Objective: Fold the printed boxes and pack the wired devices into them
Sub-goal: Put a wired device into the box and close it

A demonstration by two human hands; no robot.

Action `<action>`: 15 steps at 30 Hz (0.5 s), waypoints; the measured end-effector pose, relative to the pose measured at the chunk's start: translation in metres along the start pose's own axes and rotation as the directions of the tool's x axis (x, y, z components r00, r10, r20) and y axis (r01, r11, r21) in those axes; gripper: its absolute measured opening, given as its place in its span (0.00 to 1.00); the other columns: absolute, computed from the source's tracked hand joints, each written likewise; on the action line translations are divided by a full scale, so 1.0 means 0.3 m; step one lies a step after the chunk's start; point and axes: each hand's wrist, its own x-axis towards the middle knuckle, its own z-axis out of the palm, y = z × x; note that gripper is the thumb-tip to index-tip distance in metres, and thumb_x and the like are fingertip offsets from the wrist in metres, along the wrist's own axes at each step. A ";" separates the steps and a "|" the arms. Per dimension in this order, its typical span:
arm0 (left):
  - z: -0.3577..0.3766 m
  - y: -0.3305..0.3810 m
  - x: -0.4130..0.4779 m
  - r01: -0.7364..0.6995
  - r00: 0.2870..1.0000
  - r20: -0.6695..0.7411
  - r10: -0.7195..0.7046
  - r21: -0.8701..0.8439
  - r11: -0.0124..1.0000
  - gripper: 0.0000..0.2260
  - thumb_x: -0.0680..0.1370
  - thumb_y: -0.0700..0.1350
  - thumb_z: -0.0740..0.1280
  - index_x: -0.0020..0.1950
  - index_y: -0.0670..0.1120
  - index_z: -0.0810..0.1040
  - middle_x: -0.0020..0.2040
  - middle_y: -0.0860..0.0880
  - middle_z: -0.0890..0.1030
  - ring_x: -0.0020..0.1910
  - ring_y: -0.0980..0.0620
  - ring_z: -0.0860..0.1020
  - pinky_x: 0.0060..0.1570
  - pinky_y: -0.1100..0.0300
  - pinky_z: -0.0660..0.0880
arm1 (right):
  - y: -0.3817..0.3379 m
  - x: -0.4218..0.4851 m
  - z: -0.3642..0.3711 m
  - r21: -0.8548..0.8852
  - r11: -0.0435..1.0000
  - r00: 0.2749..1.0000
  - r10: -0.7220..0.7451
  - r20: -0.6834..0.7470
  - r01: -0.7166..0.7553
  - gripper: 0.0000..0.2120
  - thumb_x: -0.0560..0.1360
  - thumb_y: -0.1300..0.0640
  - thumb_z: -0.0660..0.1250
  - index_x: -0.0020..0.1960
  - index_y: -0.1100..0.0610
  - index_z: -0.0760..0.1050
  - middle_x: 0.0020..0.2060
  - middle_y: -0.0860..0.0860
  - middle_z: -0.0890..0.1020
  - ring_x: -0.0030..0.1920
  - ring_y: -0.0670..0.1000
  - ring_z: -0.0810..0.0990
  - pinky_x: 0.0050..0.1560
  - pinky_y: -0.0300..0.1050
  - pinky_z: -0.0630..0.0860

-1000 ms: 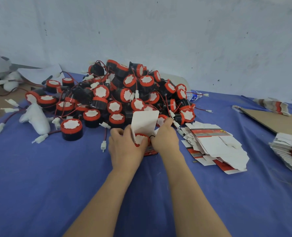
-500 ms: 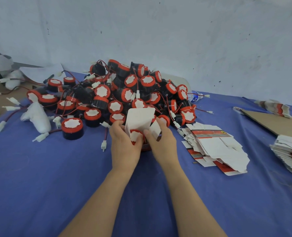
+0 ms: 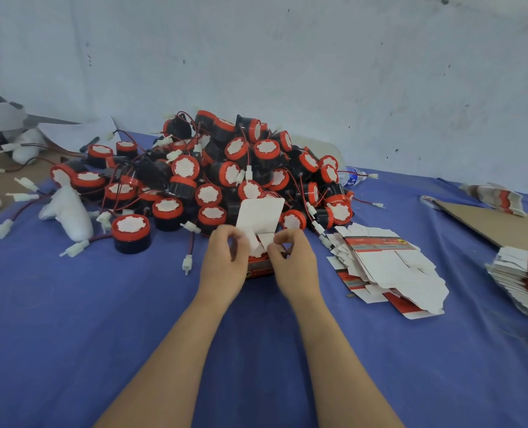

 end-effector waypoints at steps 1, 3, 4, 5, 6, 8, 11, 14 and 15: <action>0.001 -0.005 0.001 0.014 1.000 0.001 -0.014 0.014 1.000 0.08 0.81 0.42 0.61 0.58 0.53 0.68 0.55 0.55 0.74 0.44 0.58 0.74 0.37 0.71 0.69 | 0.000 0.002 -0.001 0.017 1.000 1.000 0.012 -0.005 -0.012 0.11 0.77 0.61 0.65 0.58 0.52 0.71 0.55 0.50 0.75 0.53 0.47 0.73 0.42 0.22 0.68; 0.000 -0.011 0.006 0.021 1.000 0.018 -0.021 -0.008 1.000 0.22 0.80 0.39 0.62 0.72 0.54 0.60 0.57 0.57 0.72 0.44 0.57 0.75 0.38 0.71 0.69 | 0.002 0.010 -0.007 0.088 0.993 0.997 0.073 0.010 -0.074 0.23 0.77 0.60 0.67 0.69 0.52 0.65 0.60 0.48 0.69 0.57 0.45 0.69 0.46 0.25 0.67; -0.001 -0.009 0.009 0.010 1.000 0.022 -0.009 -0.014 1.000 0.26 0.80 0.38 0.62 0.74 0.55 0.58 0.56 0.58 0.72 0.45 0.57 0.75 0.39 0.70 0.69 | 0.005 0.013 -0.015 0.150 0.981 0.992 0.119 0.044 -0.124 0.27 0.77 0.59 0.67 0.73 0.51 0.61 0.61 0.47 0.68 0.59 0.44 0.69 0.50 0.28 0.66; 0.002 -0.008 0.011 -0.022 0.999 0.028 0.022 -0.006 1.000 0.25 0.80 0.37 0.61 0.73 0.56 0.61 0.57 0.57 0.72 0.47 0.56 0.75 0.42 0.68 0.70 | 0.007 0.015 -0.025 0.211 0.965 0.986 0.140 0.085 -0.155 0.29 0.77 0.59 0.67 0.74 0.49 0.60 0.62 0.45 0.68 0.59 0.42 0.70 0.52 0.31 0.67; 0.002 -0.011 0.012 -0.063 0.997 0.039 0.062 0.019 0.998 0.21 0.80 0.35 0.61 0.67 0.56 0.67 0.57 0.56 0.72 0.50 0.55 0.74 0.46 0.66 0.70 | 0.008 0.013 -0.034 0.260 0.954 0.985 0.121 0.125 -0.151 0.29 0.77 0.61 0.66 0.73 0.46 0.61 0.61 0.43 0.70 0.57 0.38 0.72 0.50 0.30 0.69; 0.002 -0.012 0.014 -0.091 0.995 0.048 0.089 0.048 0.995 0.17 0.78 0.32 0.60 0.49 0.56 0.73 0.55 0.53 0.72 0.54 0.52 0.74 0.51 0.58 0.74 | 0.010 0.009 -0.048 0.266 0.962 0.984 0.021 0.179 -0.069 0.24 0.77 0.65 0.64 0.67 0.44 0.68 0.58 0.41 0.74 0.53 0.33 0.74 0.46 0.25 0.71; -0.006 -0.011 0.014 -0.025 0.999 0.048 0.024 0.010 1.000 0.19 0.78 0.30 0.57 0.40 0.54 0.74 0.54 0.54 0.72 0.57 0.50 0.74 0.55 0.51 0.76 | 0.005 0.008 -0.073 0.122 0.992 0.956 -0.061 0.289 0.026 0.19 0.77 0.69 0.61 0.59 0.50 0.78 0.62 0.49 0.72 0.64 0.45 0.71 0.51 0.27 0.71; -0.018 -0.012 0.027 0.046 0.997 0.062 -0.042 -0.066 0.997 0.18 0.81 0.34 0.54 0.40 0.50 0.77 0.60 0.54 0.74 0.61 0.53 0.72 0.53 0.63 0.73 | 0.005 0.009 -0.118 0.143 0.989 0.878 -0.034 0.477 -0.039 0.17 0.78 0.63 0.63 0.61 0.45 0.77 0.66 0.47 0.69 0.65 0.44 0.69 0.50 0.28 0.72; -0.020 -0.010 0.027 0.067 0.994 0.092 -0.059 -0.094 0.993 0.16 0.82 0.36 0.55 0.42 0.51 0.77 0.62 0.55 0.73 0.62 0.55 0.71 0.50 0.68 0.72 | 0.004 0.008 -0.128 0.158 0.986 0.860 -0.031 0.509 -0.058 0.17 0.78 0.61 0.64 0.63 0.45 0.75 0.65 0.46 0.70 0.61 0.44 0.71 0.49 0.30 0.72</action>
